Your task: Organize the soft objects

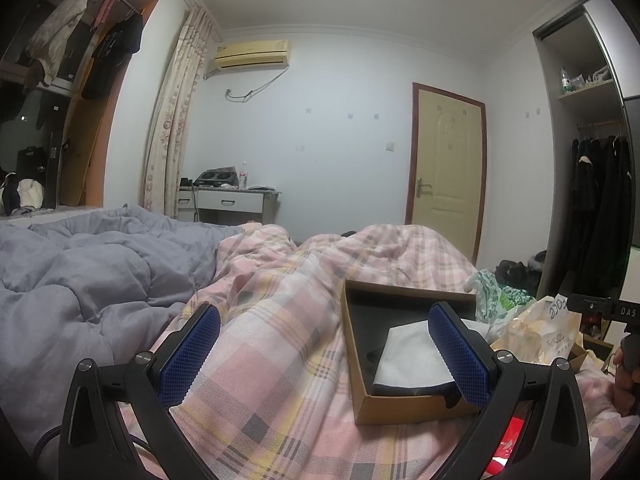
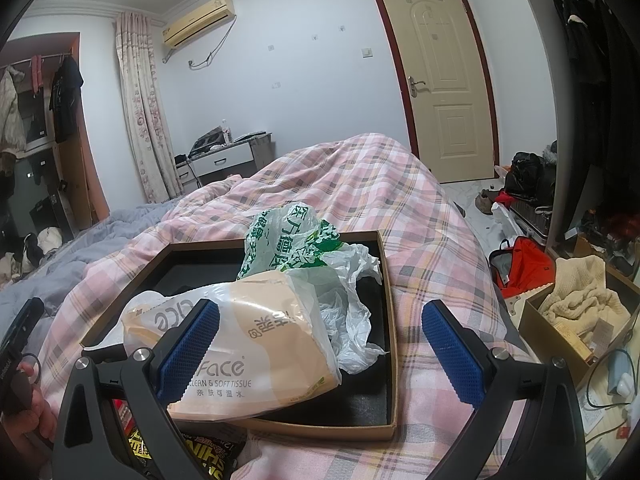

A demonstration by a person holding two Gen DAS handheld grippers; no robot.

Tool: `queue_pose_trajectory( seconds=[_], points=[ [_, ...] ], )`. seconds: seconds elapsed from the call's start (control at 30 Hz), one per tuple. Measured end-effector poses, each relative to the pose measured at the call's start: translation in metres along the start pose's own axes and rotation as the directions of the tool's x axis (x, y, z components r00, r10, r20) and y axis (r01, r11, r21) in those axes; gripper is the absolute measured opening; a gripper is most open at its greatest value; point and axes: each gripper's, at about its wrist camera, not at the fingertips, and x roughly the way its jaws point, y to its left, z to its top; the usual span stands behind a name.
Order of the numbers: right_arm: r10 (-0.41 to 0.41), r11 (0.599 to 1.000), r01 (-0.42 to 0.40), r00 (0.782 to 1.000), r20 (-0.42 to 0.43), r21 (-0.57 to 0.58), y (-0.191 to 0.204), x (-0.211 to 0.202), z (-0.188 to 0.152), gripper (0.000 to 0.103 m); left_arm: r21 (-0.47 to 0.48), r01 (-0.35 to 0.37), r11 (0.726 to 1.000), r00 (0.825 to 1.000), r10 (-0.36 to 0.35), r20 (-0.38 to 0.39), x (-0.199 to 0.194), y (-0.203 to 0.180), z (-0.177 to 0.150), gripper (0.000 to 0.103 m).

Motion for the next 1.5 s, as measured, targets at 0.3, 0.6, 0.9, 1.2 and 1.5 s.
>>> queue_pose_trajectory(
  seconds=[0.3, 0.6, 0.9, 1.2, 1.5],
  points=[
    [0.0, 1.0, 0.0, 1.0, 0.0, 0.0, 0.0001, 0.0004, 0.0, 0.101, -0.013, 0.002, 1.0, 1.0, -0.002, -0.006, 0.0007, 0.0034, 0.0004, 0.103],
    [-0.001, 1.0, 0.001, 1.0, 0.001, -0.001, 0.0, -0.0002, -0.0002, 0.101, -0.012, 0.0, 1.0, 1.0, 0.0, -0.009, 0.0009, 0.0035, 0.0001, 0.103],
    [0.0, 1.0, 0.0, 1.0, 0.001, -0.001, -0.0003, -0.0003, -0.0002, 0.101, -0.012, 0.001, 1.0, 1.0, -0.001, -0.008, 0.0008, 0.0034, 0.0003, 0.103],
    [0.0, 1.0, 0.0, 1.0, 0.003, 0.001, -0.0004, -0.0003, -0.0002, 0.101, -0.022, -0.004, 1.0, 1.0, 0.003, -0.012, 0.0018, 0.0044, 0.0001, 0.103],
    [0.0, 1.0, 0.0, 1.0, 0.001, 0.001, -0.0005, -0.0001, -0.0003, 0.101, -0.021, -0.004, 1.0, 1.0, 0.004, -0.012, 0.0018, 0.0046, 0.0002, 0.103]
  ],
)
